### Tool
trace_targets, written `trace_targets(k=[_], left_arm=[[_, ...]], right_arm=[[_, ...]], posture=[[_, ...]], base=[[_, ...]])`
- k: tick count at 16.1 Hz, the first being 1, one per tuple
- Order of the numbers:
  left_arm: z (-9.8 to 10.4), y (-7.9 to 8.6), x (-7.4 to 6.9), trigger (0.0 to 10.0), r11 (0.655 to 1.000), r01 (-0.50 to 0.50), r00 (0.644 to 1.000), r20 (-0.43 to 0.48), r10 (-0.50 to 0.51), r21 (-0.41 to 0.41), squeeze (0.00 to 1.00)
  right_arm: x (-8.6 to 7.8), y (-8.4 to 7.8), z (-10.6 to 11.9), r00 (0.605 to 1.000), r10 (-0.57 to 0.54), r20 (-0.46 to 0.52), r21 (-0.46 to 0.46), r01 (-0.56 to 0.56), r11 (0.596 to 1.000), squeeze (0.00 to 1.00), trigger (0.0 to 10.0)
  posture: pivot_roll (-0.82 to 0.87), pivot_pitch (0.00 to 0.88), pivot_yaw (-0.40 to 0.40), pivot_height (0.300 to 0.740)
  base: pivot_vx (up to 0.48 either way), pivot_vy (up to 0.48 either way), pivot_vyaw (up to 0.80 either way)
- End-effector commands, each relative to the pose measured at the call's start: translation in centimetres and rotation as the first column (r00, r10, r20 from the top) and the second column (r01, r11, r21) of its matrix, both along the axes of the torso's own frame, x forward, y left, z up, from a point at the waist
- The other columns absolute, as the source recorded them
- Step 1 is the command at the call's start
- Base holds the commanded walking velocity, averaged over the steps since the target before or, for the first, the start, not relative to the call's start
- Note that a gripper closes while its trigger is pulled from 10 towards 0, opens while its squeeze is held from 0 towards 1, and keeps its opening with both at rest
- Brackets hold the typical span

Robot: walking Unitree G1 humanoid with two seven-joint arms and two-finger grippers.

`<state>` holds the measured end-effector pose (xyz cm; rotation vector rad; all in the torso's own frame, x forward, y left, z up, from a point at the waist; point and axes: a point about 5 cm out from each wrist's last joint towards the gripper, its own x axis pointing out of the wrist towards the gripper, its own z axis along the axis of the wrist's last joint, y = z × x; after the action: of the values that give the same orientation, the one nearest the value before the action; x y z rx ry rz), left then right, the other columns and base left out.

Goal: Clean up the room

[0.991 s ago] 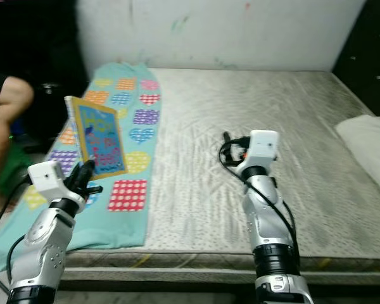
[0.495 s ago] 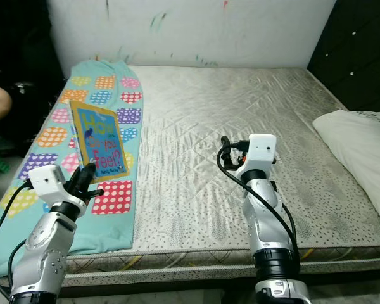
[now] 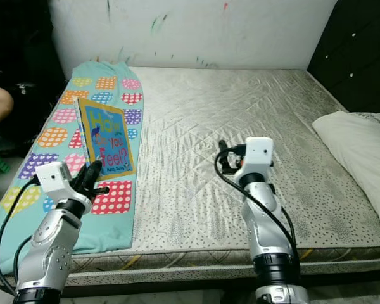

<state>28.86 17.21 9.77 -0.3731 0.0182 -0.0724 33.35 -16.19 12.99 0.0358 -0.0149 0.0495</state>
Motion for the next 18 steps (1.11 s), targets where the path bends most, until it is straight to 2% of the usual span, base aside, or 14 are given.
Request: trace_targets(k=[1,4,11,18], left_arm=[[1.18,-0.37,0.45,10.0,1.000,0.018,0.999,0.051,-0.018,-0.005,0.00],[1.16,-0.45,0.23,10.0,1.000,0.028,0.998,0.054,-0.028,-0.003,0.00],[1.41,-0.42,0.61,10.0,0.999,0.041,0.997,0.059,-0.041,0.003,0.00],[1.48,-0.57,0.71,10.0,0.999,0.048,0.997,0.062,-0.048,0.008,0.00]], right_arm=[[0.34,0.11,0.64,1.000,0.010,0.010,-0.005,-0.010,1.000,0.00,10.0],[0.19,-0.05,0.52,1.000,0.006,0.010,-0.011,-0.006,1.000,0.00,10.0],[0.19,0.06,0.53,1.000,0.007,0.016,-0.016,-0.006,1.000,0.00,10.0],[0.33,0.24,0.58,1.000,0.014,0.020,-0.020,-0.014,1.000,0.00,10.0]], posture=[[-0.02,0.000,-0.038,0.740],[-0.02,0.000,-0.034,0.740],[-0.02,0.000,-0.026,0.740],[-0.01,0.000,-0.028,0.740]], base=[[0.000,0.000,0.00],[0.000,-0.102,0.00],[0.000,-0.480,0.00],[0.000,-0.358,0.00]])
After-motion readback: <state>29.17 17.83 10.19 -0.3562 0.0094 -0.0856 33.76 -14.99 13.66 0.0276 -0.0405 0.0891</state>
